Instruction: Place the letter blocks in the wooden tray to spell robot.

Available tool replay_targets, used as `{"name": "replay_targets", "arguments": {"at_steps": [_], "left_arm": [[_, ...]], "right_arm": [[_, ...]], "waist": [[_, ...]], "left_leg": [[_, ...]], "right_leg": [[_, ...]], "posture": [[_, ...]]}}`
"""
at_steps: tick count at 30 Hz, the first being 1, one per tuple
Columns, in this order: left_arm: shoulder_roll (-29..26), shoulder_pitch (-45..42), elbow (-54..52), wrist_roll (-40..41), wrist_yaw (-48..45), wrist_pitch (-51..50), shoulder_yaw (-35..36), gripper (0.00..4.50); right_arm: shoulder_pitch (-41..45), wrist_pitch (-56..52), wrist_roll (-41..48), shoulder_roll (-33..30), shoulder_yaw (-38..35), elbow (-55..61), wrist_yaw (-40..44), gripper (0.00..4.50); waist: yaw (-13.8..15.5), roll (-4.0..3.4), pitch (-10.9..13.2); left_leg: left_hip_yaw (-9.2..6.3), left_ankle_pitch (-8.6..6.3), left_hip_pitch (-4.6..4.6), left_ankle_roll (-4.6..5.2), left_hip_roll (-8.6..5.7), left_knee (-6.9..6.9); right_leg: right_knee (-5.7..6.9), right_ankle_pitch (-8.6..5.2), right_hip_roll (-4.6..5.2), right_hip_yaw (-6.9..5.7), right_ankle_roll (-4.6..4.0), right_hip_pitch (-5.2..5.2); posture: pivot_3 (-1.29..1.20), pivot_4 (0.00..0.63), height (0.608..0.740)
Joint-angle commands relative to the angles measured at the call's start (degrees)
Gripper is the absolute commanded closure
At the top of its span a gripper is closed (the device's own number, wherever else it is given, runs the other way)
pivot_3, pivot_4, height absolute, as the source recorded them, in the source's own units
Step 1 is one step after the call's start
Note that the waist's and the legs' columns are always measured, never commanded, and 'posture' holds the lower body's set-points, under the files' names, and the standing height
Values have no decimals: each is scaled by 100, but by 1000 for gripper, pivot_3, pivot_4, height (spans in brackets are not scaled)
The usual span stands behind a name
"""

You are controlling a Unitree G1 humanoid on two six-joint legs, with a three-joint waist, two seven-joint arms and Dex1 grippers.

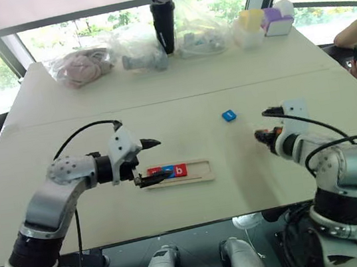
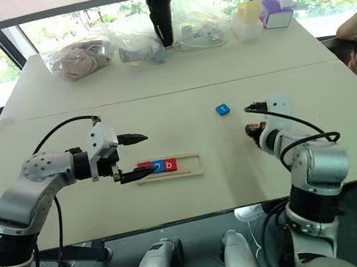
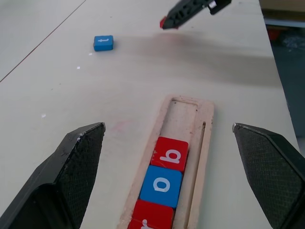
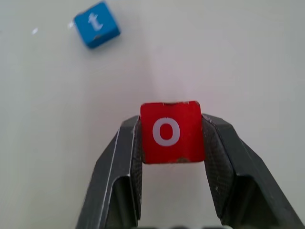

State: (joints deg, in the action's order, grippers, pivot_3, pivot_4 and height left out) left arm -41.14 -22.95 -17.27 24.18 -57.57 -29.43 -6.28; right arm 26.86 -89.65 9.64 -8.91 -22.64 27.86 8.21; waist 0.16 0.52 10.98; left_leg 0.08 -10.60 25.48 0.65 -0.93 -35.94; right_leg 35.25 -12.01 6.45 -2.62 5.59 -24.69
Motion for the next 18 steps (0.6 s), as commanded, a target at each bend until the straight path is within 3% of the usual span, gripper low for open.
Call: {"name": "replay_targets", "arguments": {"at_steps": [1,9,13,16,18], "left_arm": [[-56,-116,43,-46,-160,139,5,0],[-22,-201,195,-128,-330,214,-66,0],[-23,-172,241,-164,-357,244,-79,0],[-46,-140,225,-157,-361,223,-53,0],[-55,-115,241,-179,-356,234,-44,0]], "right_arm": [[-336,-285,70,511,299,1063,-290,3325],[-777,-285,-59,1122,612,1443,-787,3325],[-842,-285,-30,1195,670,1458,-866,1441],[-840,-285,188,892,827,1461,-660,30],[-635,-285,378,251,857,1401,-278,30]], "waist": [[6,-2,-2],[10,-3,-1],[6,-3,-2],[8,-3,-2],[11,-4,-1]], "left_leg": [[-2,0,0,0,1,1],[-2,-11,11,-18,-11,0],[-1,-12,15,-19,-14,12],[-1,-10,13,-18,-15,28],[-1,-10,14,-17,-15,29]], "right_leg": [[0,0,-1,-2,-1,0],[-25,0,22,-5,-3,0],[-27,0,29,-5,-3,-8],[-27,-1,26,-5,-3,-14],[-27,-1,25,-6,-2,-15]], "posture": [[0,150,740],[0,150,740],[0,150,740],[0,150,740],[0,150,740]]}}
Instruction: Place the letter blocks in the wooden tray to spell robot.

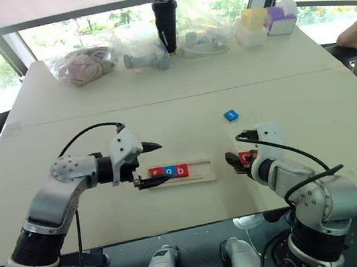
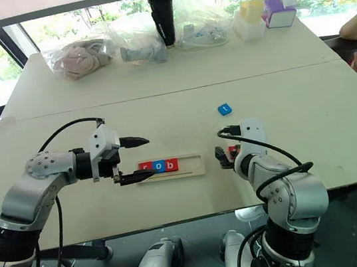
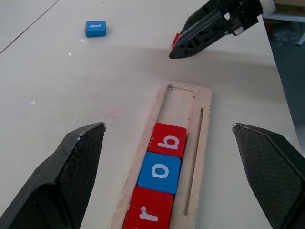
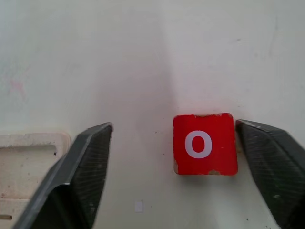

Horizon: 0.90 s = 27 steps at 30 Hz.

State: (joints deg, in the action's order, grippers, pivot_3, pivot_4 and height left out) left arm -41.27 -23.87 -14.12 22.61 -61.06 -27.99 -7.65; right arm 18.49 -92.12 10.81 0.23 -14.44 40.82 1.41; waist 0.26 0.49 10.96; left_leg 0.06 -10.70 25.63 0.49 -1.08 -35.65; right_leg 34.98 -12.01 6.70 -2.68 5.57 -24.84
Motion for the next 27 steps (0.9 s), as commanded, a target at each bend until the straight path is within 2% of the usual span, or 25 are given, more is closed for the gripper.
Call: {"name": "replay_targets", "arguments": {"at_steps": [1,4,8,11,14,17,22,27], "left_arm": [[-47,-2,-66,-29,-4,95,101,0],[-61,45,-70,-36,-13,102,115,0],[-116,2,-101,11,-159,83,85,0],[-270,23,-158,-27,-422,196,15,0],[-428,118,-276,-61,-625,305,-9,0],[-479,128,-407,6,-618,248,47,0],[-497,269,-554,12,-525,170,108,0],[-589,442,-729,13,-456,103,149,0]], "right_arm": [[328,60,376,-1144,38,26,693,30],[432,892,997,-2337,11,-159,1961,30],[-320,3292,1317,-3989,246,-680,4256,30],[-569,4715,1085,-4600,580,-1697,5208,30],[-596,6039,615,-4882,1073,-2759,5716,30],[-396,6925,347,-4903,1380,-3716,6045,30],[-36,7810,90,-4756,1688,-4693,6281,30],[85,8292,-19,-4710,1834,-5114,6541,30]], "waist": [[0,-2,2],[2,-2,4],[26,3,4],[19,3,4],[7,4,4],[34,5,5],[43,5,5],[47,5,5]], "left_leg": [[2,1,2,2,-2,-1],[9,7,7,12,-7,-14],[-1,6,3,11,-3,-2],[-8,7,-3,15,1,12],[6,7,-2,17,-2,7],[8,7,-2,18,-2,1],[7,7,-1,18,-1,-6],[5,7,-2,19,-2,-5]], "right_leg": [[0,0,1,0,0,0],[-3,-1,7,2,1,4],[-22,-19,3,-11,31,16],[-59,-18,-3,-26,31,37],[-69,-2,5,-25,7,40],[-68,-2,7,-25,6,41],[-65,0,6,-25,5,42],[-60,2,5,-25,6,43]], "posture": [[0,150,740],[0,150,740],[0,150,740],[0,150,740],[0,150,740],[0,150,740],[0,150,740],[0,150,740]]}}
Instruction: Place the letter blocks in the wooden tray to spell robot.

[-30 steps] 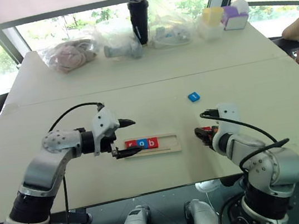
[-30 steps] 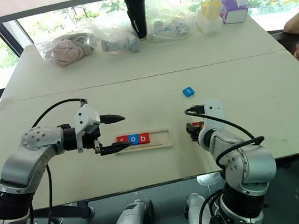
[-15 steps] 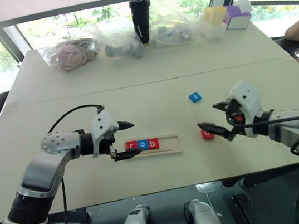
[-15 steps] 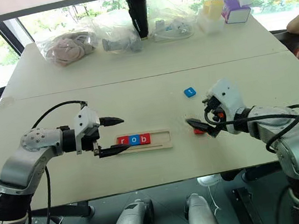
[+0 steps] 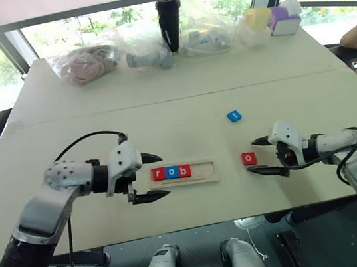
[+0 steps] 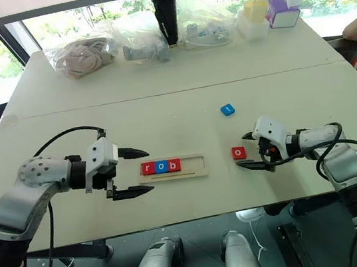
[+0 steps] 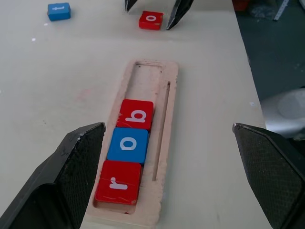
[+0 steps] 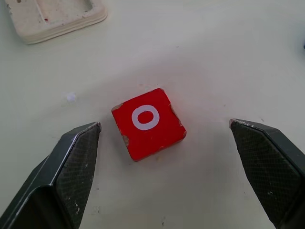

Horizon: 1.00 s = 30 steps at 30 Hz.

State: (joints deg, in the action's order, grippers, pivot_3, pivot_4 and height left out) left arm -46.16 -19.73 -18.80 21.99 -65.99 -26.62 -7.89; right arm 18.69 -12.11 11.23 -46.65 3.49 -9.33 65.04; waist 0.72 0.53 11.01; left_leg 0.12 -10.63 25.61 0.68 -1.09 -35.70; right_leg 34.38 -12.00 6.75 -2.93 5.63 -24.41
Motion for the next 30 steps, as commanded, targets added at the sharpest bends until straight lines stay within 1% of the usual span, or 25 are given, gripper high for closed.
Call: {"name": "replay_targets", "arguments": {"at_steps": [1,2,4,7,9,13,18,23,27,30], "left_arm": [[-119,37,-263,73,46,-45,196,0],[-131,43,-265,72,52,-55,210,0],[-160,50,-267,81,43,-61,223,0],[-168,40,-273,79,43,-66,205,0],[-162,18,-263,73,43,-68,198,0],[-163,-7,-223,53,54,-51,216,0],[-201,27,-182,52,73,-46,298,0],[-170,-18,-158,38,110,-55,267,0],[-144,-55,-142,13,152,-38,231,0],[-138,-36,-142,-19,184,-5,208,0]], "right_arm": [[77,347,-67,-43,49,-124,237,30],[80,405,-71,-70,56,-142,307,265],[81,554,-119,-131,92,-192,449,900],[114,826,-235,-202,185,-333,675,2442],[165,927,-271,-211,217,-430,752,3376],[414,804,-254,-144,184,-414,685,3367],[748,-195,227,110,177,631,626,3367],[1207,-741,247,533,553,1097,564,3367],[1351,-757,101,690,823,1115,581,3367],[1472,-749,-74,779,1162,1023,650,3367]], "waist": [[1,0,0],[2,0,0],[3,0,0],[2,0,0],[1,0,0],[2,0,0],[-19,0,0],[2,0,0],[15,0,0],[-3,0,0]], "left_leg": [[-1,0,0,0,0,-1],[-1,0,-2,0,0,-2],[-2,0,-4,0,0,-6],[-3,0,-4,0,0,-17],[-4,0,-4,0,1,-26],[-5,-1,-4,-1,1,-35],[-5,-1,-3,-1,3,-34],[-7,-1,-8,-1,4,-34],[-14,-1,-7,-2,3,-44],[-8,-1,-5,-3,-1,-47]], "right_leg": [[2,0,-1,0,0,0],[3,0,-1,0,0,2],[7,0,-2,-1,0,3],[7,0,-2,-1,1,9],[7,0,-2,-1,1,14],[7,0,-1,0,0,18],[15,5,0,1,-7,9],[60,1,0,0,-2,-8],[64,1,3,-6,-4,-5],[61,1,8,-3,-4,-4]], "posture": [[0,150,740],[0,150,740],[0,150,740],[0,150,740],[0,150,740],[0,150,740],[0,150,740],[0,150,740],[0,150,740],[0,150,740]]}}
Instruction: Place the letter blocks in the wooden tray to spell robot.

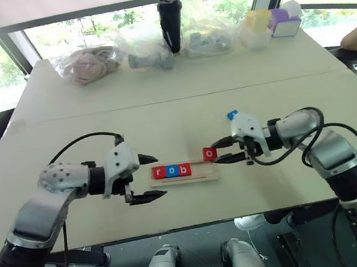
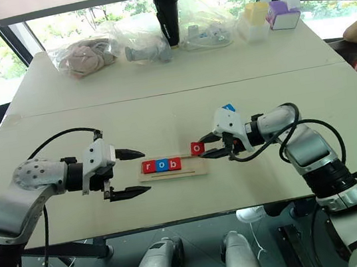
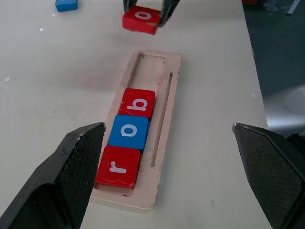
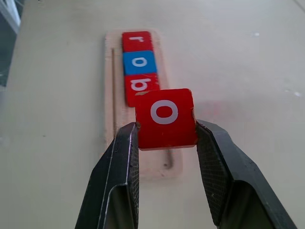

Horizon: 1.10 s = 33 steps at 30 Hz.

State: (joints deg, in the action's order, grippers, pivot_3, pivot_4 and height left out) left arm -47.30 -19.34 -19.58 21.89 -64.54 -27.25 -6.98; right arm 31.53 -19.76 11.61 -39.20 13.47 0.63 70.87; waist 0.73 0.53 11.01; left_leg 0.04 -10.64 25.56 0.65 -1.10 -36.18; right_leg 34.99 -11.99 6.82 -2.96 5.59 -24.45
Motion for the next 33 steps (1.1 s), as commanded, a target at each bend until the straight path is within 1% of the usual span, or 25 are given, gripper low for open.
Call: {"name": "replay_targets", "arguments": {"at_steps": [1,11,23,33], "left_arm": [[-16,-62,-79,-13,59,54,109,0],[33,-9,-85,-42,186,66,57,0],[75,-11,-105,-39,277,53,24,0],[83,3,-59,-108,298,88,17,0]], "right_arm": [[218,89,-207,50,288,-8,101,3367],[531,368,-646,439,713,-578,5,3367],[643,543,-860,721,758,-917,-131,3367],[621,566,-887,768,783,-895,-116,3367]], "waist": [[-4,0,0],[-2,0,0],[-8,0,0],[-9,0,0]], "left_leg": [[1,0,0,0,0,0],[0,1,-3,1,2,2],[0,2,-4,1,1,2],[0,2,-4,1,1,2]], "right_leg": [[0,0,0,1,0,-1],[10,0,-5,-1,0,-4],[15,1,-7,-1,1,-4],[15,1,-8,-1,2,-4]], "posture": [[0,150,740],[0,150,740],[0,150,740],[0,150,740]]}}
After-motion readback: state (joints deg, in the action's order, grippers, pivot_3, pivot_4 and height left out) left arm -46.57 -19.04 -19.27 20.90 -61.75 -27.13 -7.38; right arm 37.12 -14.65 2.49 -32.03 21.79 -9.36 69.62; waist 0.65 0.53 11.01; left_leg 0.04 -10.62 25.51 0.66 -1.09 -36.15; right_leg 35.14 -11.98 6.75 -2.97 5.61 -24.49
